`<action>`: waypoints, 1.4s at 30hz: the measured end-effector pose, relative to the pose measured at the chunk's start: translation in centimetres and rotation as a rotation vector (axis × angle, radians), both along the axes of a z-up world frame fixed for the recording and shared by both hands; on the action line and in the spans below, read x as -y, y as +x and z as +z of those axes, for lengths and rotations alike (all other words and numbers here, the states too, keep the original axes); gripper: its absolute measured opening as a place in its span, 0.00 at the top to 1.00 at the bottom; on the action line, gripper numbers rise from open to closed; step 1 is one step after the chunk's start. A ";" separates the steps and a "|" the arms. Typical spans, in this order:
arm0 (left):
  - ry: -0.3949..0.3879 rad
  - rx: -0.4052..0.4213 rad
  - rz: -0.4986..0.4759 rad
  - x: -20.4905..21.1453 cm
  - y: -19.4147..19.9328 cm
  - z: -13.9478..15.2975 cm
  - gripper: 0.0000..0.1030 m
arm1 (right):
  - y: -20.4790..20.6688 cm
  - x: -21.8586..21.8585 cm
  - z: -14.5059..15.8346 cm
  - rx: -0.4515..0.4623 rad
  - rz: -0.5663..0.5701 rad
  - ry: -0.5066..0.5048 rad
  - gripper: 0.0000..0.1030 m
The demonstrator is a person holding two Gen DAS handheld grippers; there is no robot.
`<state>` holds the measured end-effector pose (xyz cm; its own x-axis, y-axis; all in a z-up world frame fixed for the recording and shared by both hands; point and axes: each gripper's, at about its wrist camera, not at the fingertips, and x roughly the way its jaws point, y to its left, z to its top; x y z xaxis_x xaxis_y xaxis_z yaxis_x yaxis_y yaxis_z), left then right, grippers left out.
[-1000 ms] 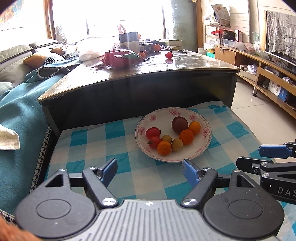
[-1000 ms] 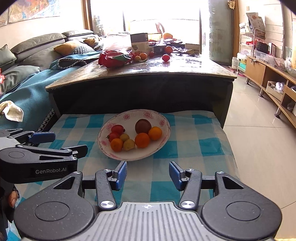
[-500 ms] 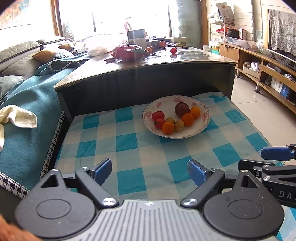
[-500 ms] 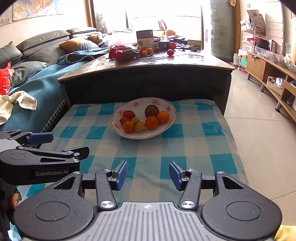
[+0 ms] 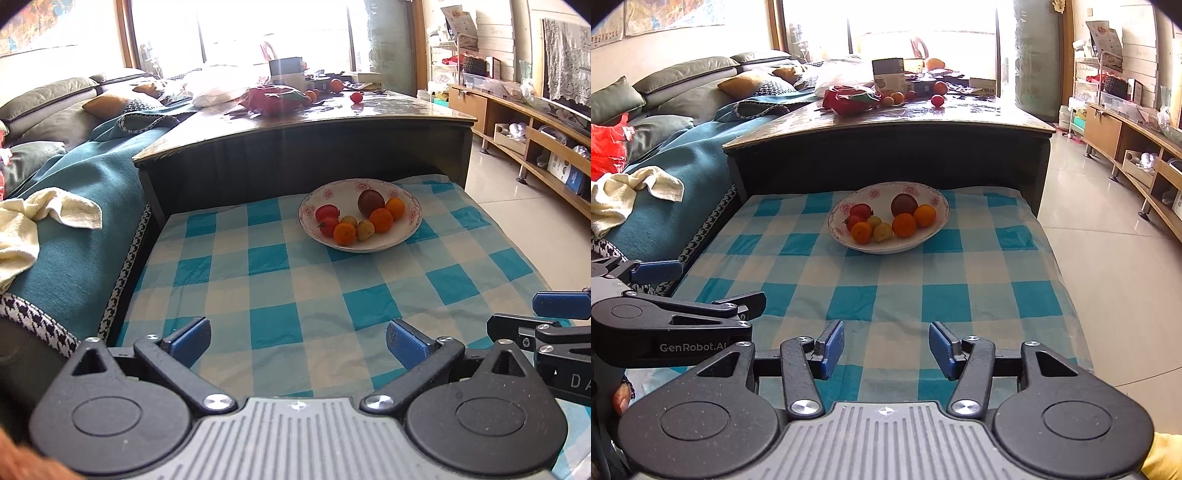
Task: Organize fruits
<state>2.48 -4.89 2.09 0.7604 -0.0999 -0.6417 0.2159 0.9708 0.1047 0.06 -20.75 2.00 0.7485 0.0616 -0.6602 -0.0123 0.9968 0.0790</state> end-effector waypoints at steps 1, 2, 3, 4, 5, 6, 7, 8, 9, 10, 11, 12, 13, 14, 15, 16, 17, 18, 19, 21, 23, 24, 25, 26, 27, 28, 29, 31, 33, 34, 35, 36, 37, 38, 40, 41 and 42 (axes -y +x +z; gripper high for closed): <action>-0.002 -0.002 0.003 -0.1 -0.2 0.0 0.00 | -0.2 0.0 0.0 0.000 -0.001 0.003 0.54; -0.004 -0.004 0.008 -0.1 -0.4 0.0 0.00 | -0.4 0.0 -0.1 -0.001 -0.002 0.007 0.54; -0.008 -0.007 0.012 -0.2 -0.6 0.0 0.00 | -0.6 0.0 -0.1 -0.004 -0.004 0.012 0.54; -0.013 -0.012 0.014 -0.3 -0.7 0.0 0.00 | -0.8 0.0 -0.2 -0.007 -0.005 0.016 0.54; -0.023 -0.018 0.017 -0.4 -0.9 -0.1 0.00 | -0.9 -0.1 -0.2 -0.009 -0.005 0.017 0.54; -0.029 -0.022 0.018 -0.5 -1.0 -0.1 0.00 | -1.1 -0.2 -0.3 -0.010 -0.003 0.016 0.54; -0.032 -0.026 0.019 -0.6 -1.1 -0.2 0.00 | -1.2 -0.3 -0.3 -0.009 0.000 0.016 0.54; -0.032 -0.030 0.020 -0.7 -1.2 -0.3 0.00 | -1.4 -0.3 -0.3 -0.008 0.003 0.016 0.54; -0.030 -0.032 0.021 -0.7 -1.3 -0.3 0.00 | -1.5 -0.4 -0.3 -0.007 0.006 0.016 0.54; -0.027 -0.034 0.023 -0.8 -1.4 -0.4 0.00 | -1.6 -0.5 -0.3 -0.007 0.007 0.016 0.54; -0.025 -0.035 0.025 -0.8 -1.5 -0.5 0.00 | -1.7 -0.5 -0.3 -0.007 0.008 0.016 0.54; -0.023 -0.037 0.026 -0.8 -1.6 -0.5 0.00 | -1.8 -0.5 -0.3 -0.007 0.008 0.016 0.54; -0.021 -0.037 0.027 -0.8 -1.7 -0.6 0.00 | -1.9 -0.5 -0.3 -0.007 0.008 0.017 0.54; -0.019 -0.037 0.027 -0.8 -1.8 -0.6 0.00 | -2.0 -0.5 -0.3 -0.008 0.007 0.017 0.54; -0.017 -0.037 0.025 -0.8 -2.0 -0.6 0.00 | -2.1 -0.5 -0.3 -0.007 0.007 0.016 0.54; -0.016 -0.039 0.024 -0.8 -2.2 -0.7 0.00 | -2.2 -0.5 -0.3 -0.007 0.007 0.015 0.54; -0.014 -0.041 0.023 -0.8 -2.3 -0.7 0.00 | -2.3 -0.6 -0.3 -0.007 0.008 0.015 0.54; -0.010 -0.041 0.022 -0.7 -2.5 -0.8 0.00 | -2.4 -0.6 -0.4 -0.007 0.008 0.014 0.54; -0.004 -0.039 0.021 -0.7 -2.7 -0.8 0.00 | -2.5 -0.6 -0.4 -0.007 0.009 0.012 0.54; 0.001 -0.041 0.017 -0.6 -3.0 -0.9 0.00 | -2.7 -0.7 -0.5 -0.010 0.008 0.011 0.54; -0.001 -0.041 0.018 -0.7 -3.3 -0.9 0.00 | -2.9 -0.7 -0.6 -0.013 0.007 0.011 0.54; -0.001 -0.040 0.018 -0.7 -3.4 -0.9 0.00 | -3.0 -0.7 -0.6 -0.013 0.007 0.009 0.54; 0.000 -0.040 0.018 -0.7 -3.5 -0.9 0.00 | -3.1 -0.7 -0.7 -0.015 0.006 0.008 0.54; -0.001 -0.039 0.019 -0.8 -3.6 -0.9 0.00 | -3.1 -0.7 -0.7 -0.016 0.005 0.009 0.54; -0.001 -0.037 0.020 -0.8 -3.7 -0.8 0.00 | -3.2 -0.7 -0.7 -0.016 0.005 0.010 0.54; -0.003 -0.037 0.020 -0.8 -3.8 -0.8 0.00 | -3.3 -0.7 -0.7 -0.016 0.006 0.009 0.54; -0.004 -0.036 0.020 -0.8 -3.9 -0.8 0.00 | -3.5 -0.7 -0.7 -0.016 0.007 0.008 0.54; -0.006 -0.032 0.017 -0.8 -4.1 -0.7 0.00 | -3.7 -0.9 -0.7 -0.014 0.011 0.008 0.54; -0.008 -0.030 0.012 -0.8 -4.3 -0.7 0.00 | -3.9 -1.0 -0.7 -0.012 0.017 0.007 0.54; -0.006 -0.028 0.012 -0.8 -4.4 -0.6 0.00 | -4.0 -1.1 -0.7 -0.011 0.020 0.007 0.54; -0.004 -0.027 0.011 -0.8 -4.5 -0.6 0.00 | -4.1 -1.2 -0.6 -0.011 0.023 0.006 0.54; -0.006 -0.028 0.011 -0.8 -4.6 -0.6 0.00 | -4.2 -1.3 -0.6 -0.010 0.025 0.005 0.54; -0.010 -0.031 0.011 -0.8 -4.6 -0.6 0.00 | -4.3 -1.4 -0.6 -0.011 0.026 0.004 0.54; -0.014 -0.034 0.011 -0.9 -4.6 -0.6 0.00 | -4.4 -1.4 -0.6 -0.010 0.026 0.003 0.54; -0.018 -0.035 0.011 -0.9 -4.7 -0.6 0.00 | -4.5 -1.4 -0.6 -0.010 0.026 0.006 0.54; -0.016 -0.033 0.011 -0.9 -4.7 -0.6 0.00 | -4.6 -1.4 -0.5 -0.008 0.026 0.006 0.54; -0.015 -0.032 0.011 -0.9 -4.7 -0.6 0.00 | -4.7 -1.4 -0.5 -0.007 0.026 0.006 0.54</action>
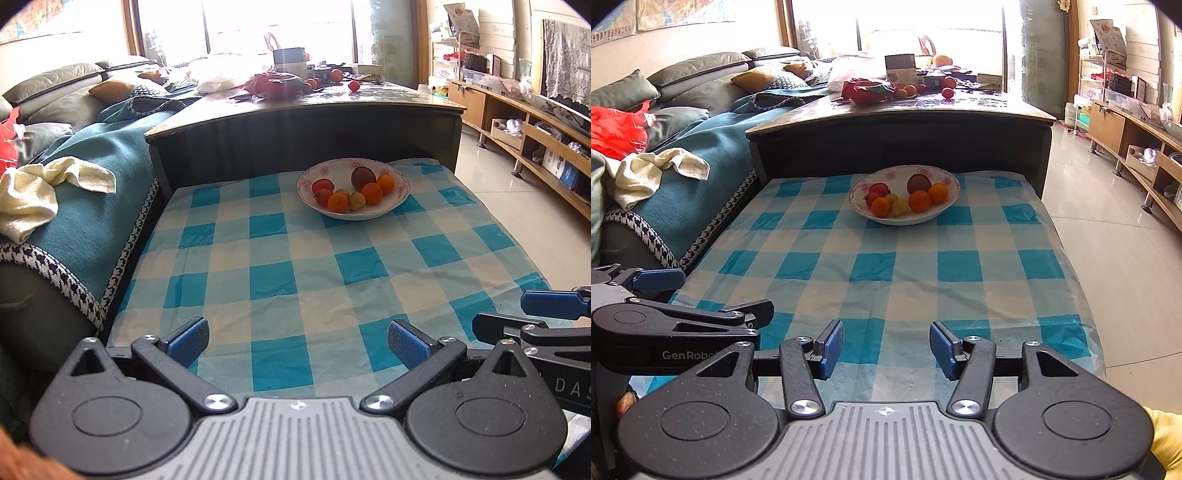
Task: Organize fruits
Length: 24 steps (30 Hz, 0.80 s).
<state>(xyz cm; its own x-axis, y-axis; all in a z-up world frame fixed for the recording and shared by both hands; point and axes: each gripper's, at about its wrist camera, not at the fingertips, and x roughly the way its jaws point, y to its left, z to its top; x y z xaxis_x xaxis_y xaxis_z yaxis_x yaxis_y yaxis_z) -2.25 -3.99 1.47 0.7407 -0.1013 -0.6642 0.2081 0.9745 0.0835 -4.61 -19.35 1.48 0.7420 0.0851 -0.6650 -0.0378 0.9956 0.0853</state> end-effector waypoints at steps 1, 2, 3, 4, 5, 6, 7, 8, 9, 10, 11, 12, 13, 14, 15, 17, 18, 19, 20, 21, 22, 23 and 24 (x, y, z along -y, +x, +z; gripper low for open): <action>0.001 0.001 0.000 0.0 0.0 0.0 0.00 | 0.0 0.0 0.0 0.001 0.000 0.000 0.54; 0.004 0.002 0.001 0.1 -0.1 0.0 0.00 | 0.0 0.0 0.0 0.000 0.000 0.000 0.54; 0.007 0.003 0.001 0.1 -0.1 0.0 0.00 | 0.0 0.0 0.0 0.000 0.000 0.000 0.54; 0.008 0.003 0.001 0.2 -0.1 0.0 0.00 | -0.1 0.0 0.0 0.001 0.000 0.000 0.54; 0.009 0.002 0.000 0.2 -0.1 -0.1 0.00 | -0.1 0.0 0.0 0.000 0.000 0.000 0.54; 0.008 0.001 0.000 0.2 -0.1 -0.1 0.00 | -0.1 0.0 0.0 -0.001 0.000 0.000 0.54; 0.007 -0.001 0.001 0.2 -0.1 -0.1 0.00 | -0.1 0.0 0.0 -0.002 0.001 0.000 0.54; 0.006 -0.001 0.002 0.2 -0.2 -0.1 0.00 | -0.2 0.0 0.0 -0.003 0.001 0.000 0.54; 0.006 -0.002 0.002 0.2 -0.2 -0.1 0.00 | -0.2 0.0 0.0 -0.003 0.001 0.000 0.54; 0.006 -0.002 0.003 0.1 -0.2 -0.1 0.00 | -0.2 0.0 0.0 -0.004 0.002 0.001 0.54; 0.005 -0.003 0.003 0.1 -0.2 -0.1 0.00 | -0.2 0.0 0.0 -0.004 0.002 0.001 0.54; 0.005 -0.004 0.003 0.1 -0.2 -0.1 0.00 | -0.2 0.0 0.0 -0.004 0.002 0.001 0.54; 0.005 -0.005 0.003 0.1 -0.2 -0.1 0.00 | -0.2 0.0 0.0 -0.004 0.002 0.001 0.54; 0.006 -0.005 0.002 0.1 -0.2 -0.2 0.00 | -0.2 0.0 0.0 -0.004 0.002 0.001 0.54; 0.007 -0.005 0.002 0.1 -0.2 -0.2 0.00 | -0.2 0.0 0.0 -0.005 0.002 0.001 0.54; 0.006 -0.004 0.002 0.2 -0.2 -0.2 0.00 | -0.3 0.0 0.0 -0.006 0.003 0.001 0.54; 0.006 -0.002 0.002 0.2 -0.2 -0.2 0.00 | -0.3 0.0 -0.1 -0.006 0.003 0.001 0.54; 0.006 -0.001 0.000 0.2 -0.2 -0.2 0.00 | -0.2 0.0 -0.1 -0.006 0.003 0.002 0.54; 0.007 0.000 0.000 0.2 -0.2 -0.2 0.00 | -0.2 0.0 -0.1 -0.006 0.002 0.002 0.54; 0.008 0.001 -0.001 0.2 -0.2 -0.2 0.00 | -0.2 0.0 -0.1 -0.005 0.002 0.002 0.54; 0.010 0.003 -0.001 0.2 -0.2 -0.2 0.00 | -0.2 0.0 -0.1 -0.005 0.002 0.003 0.54; 0.011 0.005 -0.001 0.2 -0.2 -0.2 0.00 | -0.3 0.0 -0.1 -0.005 0.003 0.003 0.54; 0.013 0.007 -0.001 0.2 -0.3 -0.2 0.00 | -0.2 0.0 -0.1 -0.005 0.003 0.002 0.54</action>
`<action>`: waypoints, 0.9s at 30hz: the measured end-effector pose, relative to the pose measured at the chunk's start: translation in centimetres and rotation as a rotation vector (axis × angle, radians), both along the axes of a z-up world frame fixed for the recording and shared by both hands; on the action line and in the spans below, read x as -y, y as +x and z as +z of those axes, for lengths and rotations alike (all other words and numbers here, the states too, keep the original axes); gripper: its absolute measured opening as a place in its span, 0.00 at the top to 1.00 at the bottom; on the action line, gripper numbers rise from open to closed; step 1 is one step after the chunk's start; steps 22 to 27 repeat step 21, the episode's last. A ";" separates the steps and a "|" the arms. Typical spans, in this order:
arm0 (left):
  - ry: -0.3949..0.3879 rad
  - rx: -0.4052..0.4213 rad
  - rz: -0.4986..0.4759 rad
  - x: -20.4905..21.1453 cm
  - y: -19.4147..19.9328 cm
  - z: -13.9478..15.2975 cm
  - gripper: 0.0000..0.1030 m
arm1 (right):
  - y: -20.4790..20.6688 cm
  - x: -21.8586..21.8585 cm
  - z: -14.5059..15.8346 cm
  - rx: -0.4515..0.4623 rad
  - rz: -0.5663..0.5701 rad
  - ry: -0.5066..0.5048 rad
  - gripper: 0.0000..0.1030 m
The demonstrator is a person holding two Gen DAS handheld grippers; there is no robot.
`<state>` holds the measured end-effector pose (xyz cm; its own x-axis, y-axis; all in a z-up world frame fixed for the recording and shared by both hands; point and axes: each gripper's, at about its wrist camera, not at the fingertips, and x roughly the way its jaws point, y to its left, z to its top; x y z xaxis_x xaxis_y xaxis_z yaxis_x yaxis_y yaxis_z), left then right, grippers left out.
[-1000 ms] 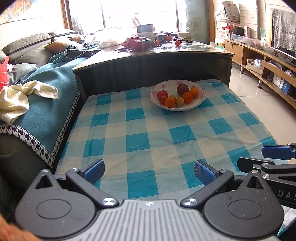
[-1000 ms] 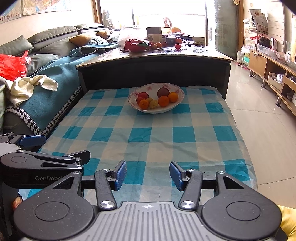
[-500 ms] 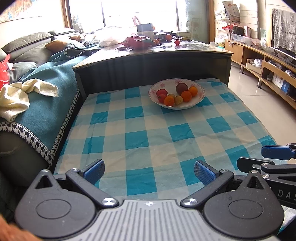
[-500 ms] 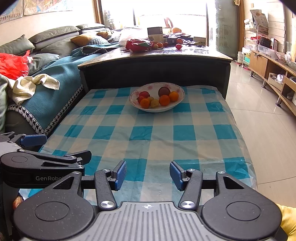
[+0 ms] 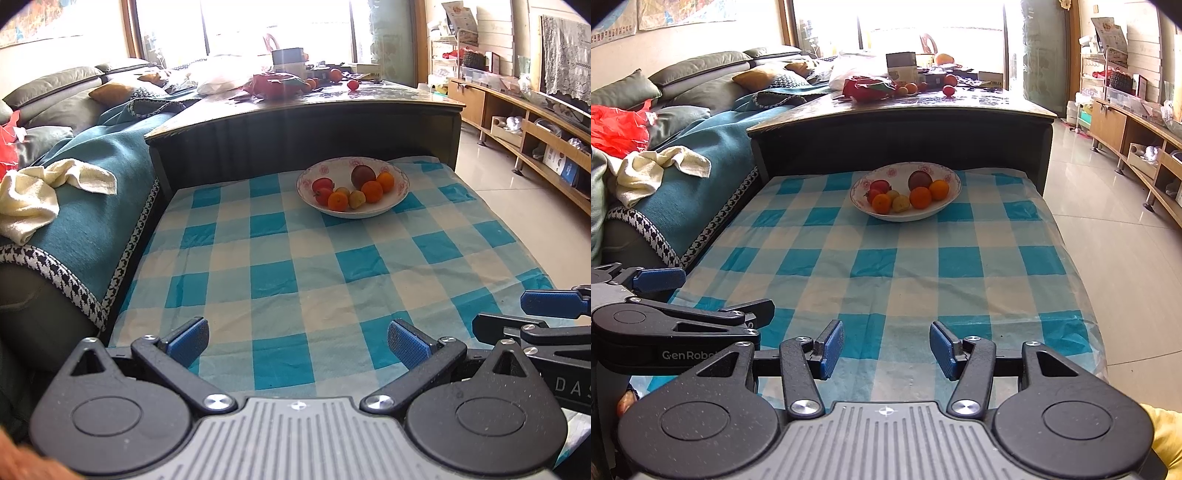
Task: Organize fruits
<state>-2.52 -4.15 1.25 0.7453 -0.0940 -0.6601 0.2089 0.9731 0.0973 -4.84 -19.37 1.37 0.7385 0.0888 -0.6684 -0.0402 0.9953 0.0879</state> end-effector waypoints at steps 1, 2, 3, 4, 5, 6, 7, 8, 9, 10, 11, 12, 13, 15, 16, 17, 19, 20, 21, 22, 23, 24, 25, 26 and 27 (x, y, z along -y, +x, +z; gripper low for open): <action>0.001 0.002 0.000 0.0 0.0 0.0 0.00 | 0.0 0.0 0.0 0.000 0.000 0.000 0.54; 0.003 0.004 0.000 0.0 0.0 0.0 0.00 | 0.0 0.0 0.0 -0.001 0.000 0.000 0.54; 0.003 0.005 -0.001 0.0 0.0 0.0 0.00 | 0.0 0.0 0.0 0.000 0.000 0.000 0.54; 0.003 0.007 0.000 0.0 -0.1 0.0 0.00 | 0.0 0.0 0.0 0.000 0.000 0.000 0.54; 0.004 0.008 0.001 0.0 -0.1 0.1 0.00 | 0.0 0.0 0.0 0.000 0.000 0.001 0.54; 0.004 0.008 0.001 0.0 -0.1 0.1 0.00 | 0.0 0.0 0.0 0.000 0.000 0.001 0.54; 0.004 0.008 0.002 0.0 -0.1 0.1 0.00 | 0.0 0.0 0.0 0.000 0.000 0.001 0.54; 0.003 0.007 0.003 0.0 -0.1 0.1 0.00 | 0.0 -0.1 0.0 0.000 0.001 0.002 0.54; 0.003 0.006 0.003 0.0 -0.1 0.1 0.00 | 0.0 -0.1 -0.1 0.000 0.001 0.001 0.54; 0.003 0.006 0.003 0.0 -0.1 0.1 0.00 | 0.0 -0.1 -0.1 0.001 0.001 0.000 0.54; 0.004 0.006 0.004 -0.1 -0.1 0.1 0.00 | 0.0 -0.1 -0.1 0.000 0.001 0.001 0.54; 0.004 0.006 0.004 -0.1 -0.1 0.1 0.00 | 0.0 -0.1 -0.1 0.000 0.001 0.001 0.54; 0.004 0.005 0.005 -0.1 -0.1 0.1 0.00 | 0.0 -0.2 -0.1 0.000 0.001 0.001 0.54; 0.004 0.002 0.007 -0.1 -0.1 0.0 0.00 | 0.0 -0.1 -0.1 0.000 0.001 0.001 0.54; 0.004 0.001 0.008 -0.2 -0.1 0.0 0.00 | 0.0 -0.1 -0.1 0.000 0.001 0.001 0.54; 0.003 0.001 0.008 -0.2 -0.1 0.0 0.00 | 0.0 -0.1 -0.1 0.000 0.001 0.001 0.54; 0.001 -0.003 0.008 -0.2 -0.1 0.1 0.00 | 0.0 -0.2 -0.1 0.001 0.000 -0.002 0.53; 0.000 -0.006 0.003 -0.3 0.0 0.1 0.00 | 0.0 -0.3 -0.1 0.002 0.000 -0.004 0.52; 0.003 -0.006 0.006 -0.3 0.1 0.0 0.00 | 0.0 -0.3 -0.1 0.004 0.000 -0.005 0.52; 0.003 -0.006 0.006 -0.3 0.1 0.0 0.00 | 0.0 -0.3 -0.1 0.004 0.000 -0.005 0.52; 0.003 -0.006 0.006 -0.3 0.1 0.0 0.00 | 0.0 -0.3 -0.1 0.004 0.000 -0.005 0.52; 0.003 -0.006 0.006 -0.3 0.1 0.0 0.00 | 0.0 -0.3 -0.1 0.004 0.000 -0.005 0.52; 0.003 -0.006 0.006 -0.3 0.1 0.0 0.00 | 0.0 -0.3 -0.1 0.004 0.000 -0.005 0.52; 0.003 -0.006 0.006 -0.3 0.1 0.0 0.00 | 0.0 -0.3 -0.1 0.004 0.000 -0.005 0.52; 0.003 -0.006 0.006 -0.3 0.1 0.0 0.00 | 0.0 -0.3 -0.1 0.004 0.000 -0.005 0.52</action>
